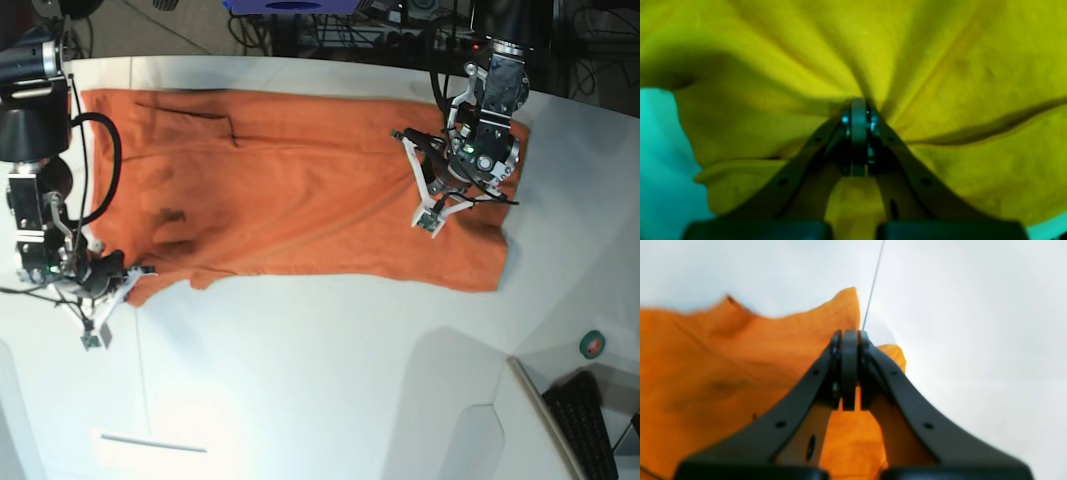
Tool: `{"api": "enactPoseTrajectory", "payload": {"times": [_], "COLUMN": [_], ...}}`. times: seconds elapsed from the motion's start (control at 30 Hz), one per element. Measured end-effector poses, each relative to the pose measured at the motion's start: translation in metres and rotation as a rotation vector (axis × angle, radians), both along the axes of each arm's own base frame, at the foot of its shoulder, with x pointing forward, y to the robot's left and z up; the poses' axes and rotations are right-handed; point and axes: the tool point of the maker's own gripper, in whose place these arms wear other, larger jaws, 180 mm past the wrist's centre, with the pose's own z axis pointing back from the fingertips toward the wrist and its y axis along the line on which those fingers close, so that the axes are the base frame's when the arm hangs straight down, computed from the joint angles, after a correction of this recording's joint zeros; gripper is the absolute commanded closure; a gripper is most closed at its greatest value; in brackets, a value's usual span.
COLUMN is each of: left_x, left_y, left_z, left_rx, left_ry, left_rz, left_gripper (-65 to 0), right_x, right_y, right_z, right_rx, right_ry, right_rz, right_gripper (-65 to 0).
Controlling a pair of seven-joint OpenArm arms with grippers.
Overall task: Layout the t-shirt on the table in an organized manner, then fold the t-shirt properly
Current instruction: 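Release the shirt with the left gripper and reposition it over the fabric, then move the left gripper to the hem corner and grasp it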
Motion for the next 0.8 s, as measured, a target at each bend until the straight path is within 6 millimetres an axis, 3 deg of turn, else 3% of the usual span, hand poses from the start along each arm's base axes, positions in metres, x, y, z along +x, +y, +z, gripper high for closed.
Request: {"api": "enactPoseTrajectory", "payload": {"times": [0.07, 0.13, 0.3, 0.5, 0.53, 0.67, 0.8], "left_x": [-0.003, 0.004, 0.057, 0.087, 0.092, 0.125, 0.155], "left_y": [-0.002, 0.011, 0.056, 0.119, 0.127, 0.142, 0.174], "left_z": [0.005, 0.022, 0.076, 0.071, 0.070, 0.076, 0.087], "left_rx": [0.000, 0.023, 0.054, 0.086, 0.073, -0.139, -0.258], "left_ry": [0.017, 0.006, -0.170, -0.127, -0.120, -0.120, -0.153], "left_rz": [0.003, 0.048, 0.176, 0.321, 0.357, 0.482, 0.596], "left_gripper": [0.0, 0.0, 0.0, 0.0, -2.3, -30.3, -50.8], "right_x": [-0.003, -0.006, -0.009, -0.008, -0.006, -0.006, -0.007], "right_y": [0.003, 0.005, -0.001, 0.006, 0.007, 0.005, 0.005], "right_z": [-0.003, -0.006, -0.005, 0.007, 0.008, 0.008, 0.007], "right_rx": [0.005, 0.006, -0.003, -0.003, 0.001, -0.007, -0.007], "right_ry": [0.006, 0.016, 0.013, -0.029, -0.035, -0.033, -0.029], "right_rz": [0.001, 0.004, 0.001, 0.022, 0.023, 0.023, 0.023], "right_gripper": [0.0, 0.0, 0.0, 0.0, 0.0, 0.0, 0.0]}}
